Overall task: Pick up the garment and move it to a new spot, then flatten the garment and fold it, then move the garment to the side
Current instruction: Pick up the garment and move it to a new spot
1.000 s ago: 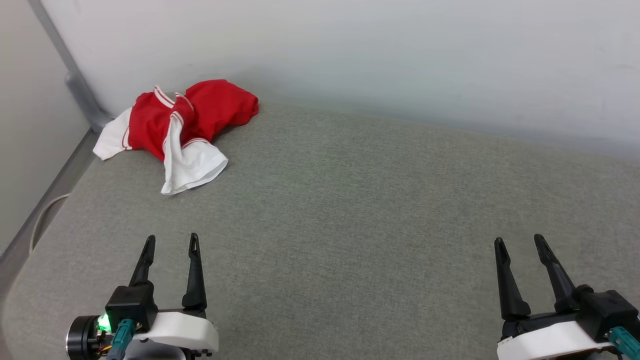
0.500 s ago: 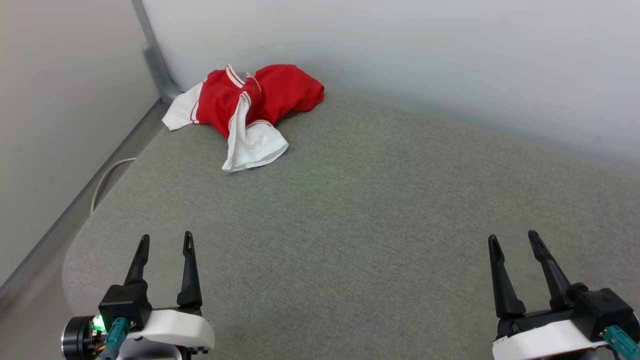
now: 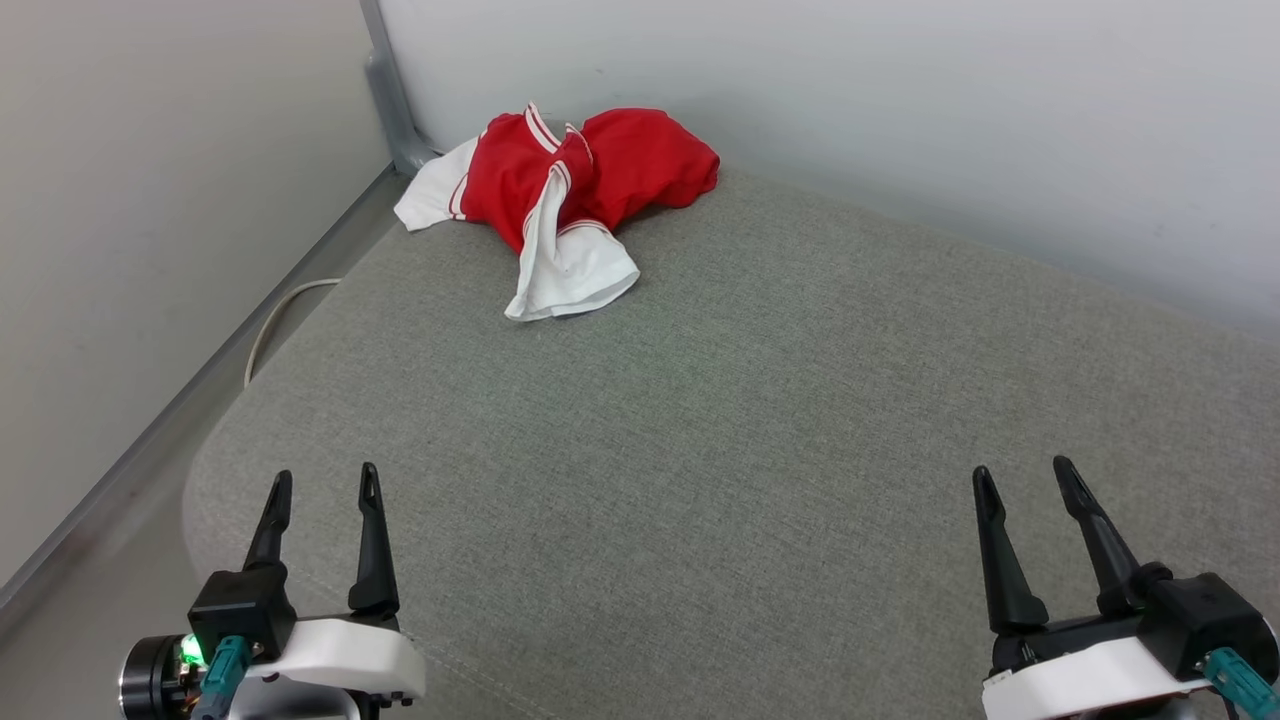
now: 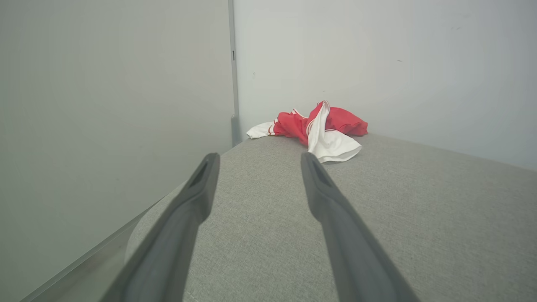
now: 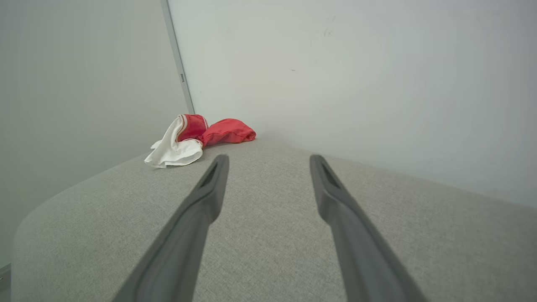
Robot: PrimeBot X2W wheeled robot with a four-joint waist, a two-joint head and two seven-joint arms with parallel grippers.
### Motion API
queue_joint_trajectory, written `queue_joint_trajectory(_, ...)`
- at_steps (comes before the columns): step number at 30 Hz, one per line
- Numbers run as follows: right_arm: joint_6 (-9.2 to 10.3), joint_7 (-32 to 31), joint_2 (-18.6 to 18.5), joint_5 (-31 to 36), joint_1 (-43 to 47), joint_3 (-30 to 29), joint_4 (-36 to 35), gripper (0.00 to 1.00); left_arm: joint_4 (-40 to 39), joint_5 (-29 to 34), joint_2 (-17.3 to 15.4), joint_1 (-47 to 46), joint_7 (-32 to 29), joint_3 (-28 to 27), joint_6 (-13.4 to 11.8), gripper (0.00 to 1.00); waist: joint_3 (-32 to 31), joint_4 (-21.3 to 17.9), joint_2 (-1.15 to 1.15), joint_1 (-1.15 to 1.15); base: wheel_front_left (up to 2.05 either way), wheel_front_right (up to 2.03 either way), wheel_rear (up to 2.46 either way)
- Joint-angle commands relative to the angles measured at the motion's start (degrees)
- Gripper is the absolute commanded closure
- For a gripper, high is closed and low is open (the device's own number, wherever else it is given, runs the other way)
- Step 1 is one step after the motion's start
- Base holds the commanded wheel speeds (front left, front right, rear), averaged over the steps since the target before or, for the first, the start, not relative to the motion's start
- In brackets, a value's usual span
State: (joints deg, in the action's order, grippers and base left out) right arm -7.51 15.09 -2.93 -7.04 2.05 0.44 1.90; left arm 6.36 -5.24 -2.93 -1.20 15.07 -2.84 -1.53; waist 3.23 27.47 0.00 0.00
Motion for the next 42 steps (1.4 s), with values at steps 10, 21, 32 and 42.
queue_joint_trajectory(10,0.04,0.11,0.1,1.04,-1.56,0.67,-0.56,0.0,0.15,1.1,0.02,-2.44,0.16,-1.28,0.88,0.0,1.42,-1.57,0.0,0.0,0.0,0.0,0.0)
queue_joint_trajectory(21,0.04,0.11,0.07,6.72,-7.51,1.47,-4.94,0.0,2.64,-1.05,-5.12,-21.9,0.16,-6.78,5.99,0.0,12.87,-7.28,0.0,0.0,0.0,0.0,0.0)
queue_joint_trajectory(32,0.04,0.11,-1.66,11.49,-13.26,0.12,-13.0,0.0,11.02,-4.72,-14.41,-44.34,0.16,-9.45,8.56,0.0,27.31,-13.05,0.0,0.0,0.0,0.0,0.0)
queue_joint_trajectory(42,0.04,0.11,-2.95,14.22,-15.42,-0.29,-19.89,0.0,24.07,-16.61,-22.78,-60.48,-14.1,-3.02,8.87,0.0,34.4,-15.6,0.0,0.0,0.0,0.0,0.0)
